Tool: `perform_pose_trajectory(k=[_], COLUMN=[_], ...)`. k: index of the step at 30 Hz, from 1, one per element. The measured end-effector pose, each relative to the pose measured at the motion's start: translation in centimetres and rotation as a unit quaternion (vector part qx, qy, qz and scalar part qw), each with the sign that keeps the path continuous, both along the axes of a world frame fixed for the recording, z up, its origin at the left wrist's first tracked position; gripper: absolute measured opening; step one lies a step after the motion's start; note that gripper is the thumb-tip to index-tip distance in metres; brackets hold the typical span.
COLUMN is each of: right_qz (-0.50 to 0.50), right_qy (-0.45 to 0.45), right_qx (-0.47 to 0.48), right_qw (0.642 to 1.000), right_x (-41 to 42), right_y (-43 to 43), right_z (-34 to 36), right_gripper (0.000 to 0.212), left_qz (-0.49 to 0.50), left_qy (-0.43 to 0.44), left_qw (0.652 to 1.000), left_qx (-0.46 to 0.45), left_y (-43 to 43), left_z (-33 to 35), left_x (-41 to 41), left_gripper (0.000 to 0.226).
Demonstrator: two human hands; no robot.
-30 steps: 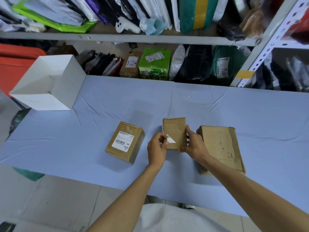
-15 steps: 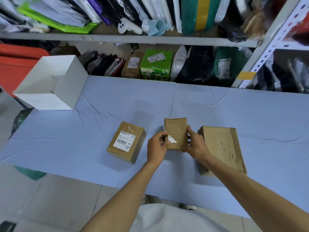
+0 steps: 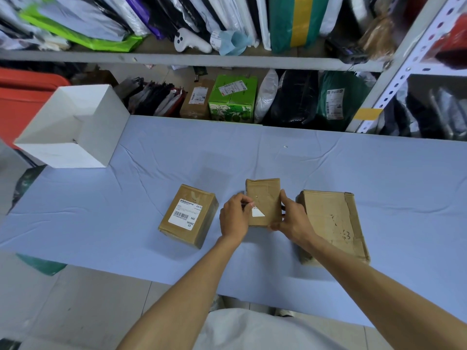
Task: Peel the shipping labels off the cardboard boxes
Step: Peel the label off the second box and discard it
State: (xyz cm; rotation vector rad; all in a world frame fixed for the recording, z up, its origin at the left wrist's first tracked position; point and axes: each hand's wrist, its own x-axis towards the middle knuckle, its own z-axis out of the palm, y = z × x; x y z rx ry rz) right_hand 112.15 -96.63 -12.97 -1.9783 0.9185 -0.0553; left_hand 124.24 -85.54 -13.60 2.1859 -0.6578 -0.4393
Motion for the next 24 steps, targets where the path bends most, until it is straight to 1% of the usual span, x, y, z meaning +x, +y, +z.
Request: perform_pose_trajectory(k=[4,8,10,13,16,17,19,20,22,24], right_qz=[0.002,0.006,0.009,0.01,0.008,0.009,0.009,0.007,0.004,0.005], right_qy=[-0.006,-0.005,-0.003,-0.006,-0.007,-0.005,-0.001,0.001,0.002,0.001], right_qx=[-0.001,-0.007,-0.008,-0.002,0.003,0.003,0.002,0.003,0.003,0.002], right_qw=[1.0,1.0,1.0,1.0,1.0,1.0,1.0,1.0,1.0,1.0], right_x=[0.1,0.0,0.0,0.1,0.2,0.2,0.2,0.2,0.2,0.2], right_y=[0.0,0.0,0.0,0.0,0.0,0.0,0.0,0.0,-0.1,-0.1], right_z=[0.1,0.0,-0.1,-0.1,-0.1,-0.1,-0.1,-0.1,-0.2,-0.3], right_gripper=[0.093,0.089,0.091,0.096,0.099,0.1,0.1,0.098,0.093,0.095], left_qz=[-0.015,-0.027,-0.032,-0.027,-0.027,-0.026,-0.025,-0.026,-0.027,-0.025], left_qy=[-0.019,-0.032,-0.032,-0.018,0.0,0.008,0.031,0.04,0.042,0.035], left_qw=[0.999,0.997,0.997,0.999,1.0,0.999,0.998,0.997,0.997,0.998], left_qx=[0.036,0.06,0.059,0.036,-0.01,-0.027,-0.052,-0.056,-0.054,-0.051], left_y=[-0.2,-0.1,0.0,0.3,0.8,0.9,1.2,1.2,1.2,1.1], left_z=[0.2,0.2,0.1,0.1,0.0,0.1,0.1,0.1,-0.1,-0.1], left_x=[0.1,0.3,0.2,0.2,0.2,0.2,0.1,0.0,-0.2,-0.2], left_gripper=[0.011,0.013,0.012,0.01,0.003,0.004,0.014,0.016,0.013,0.008])
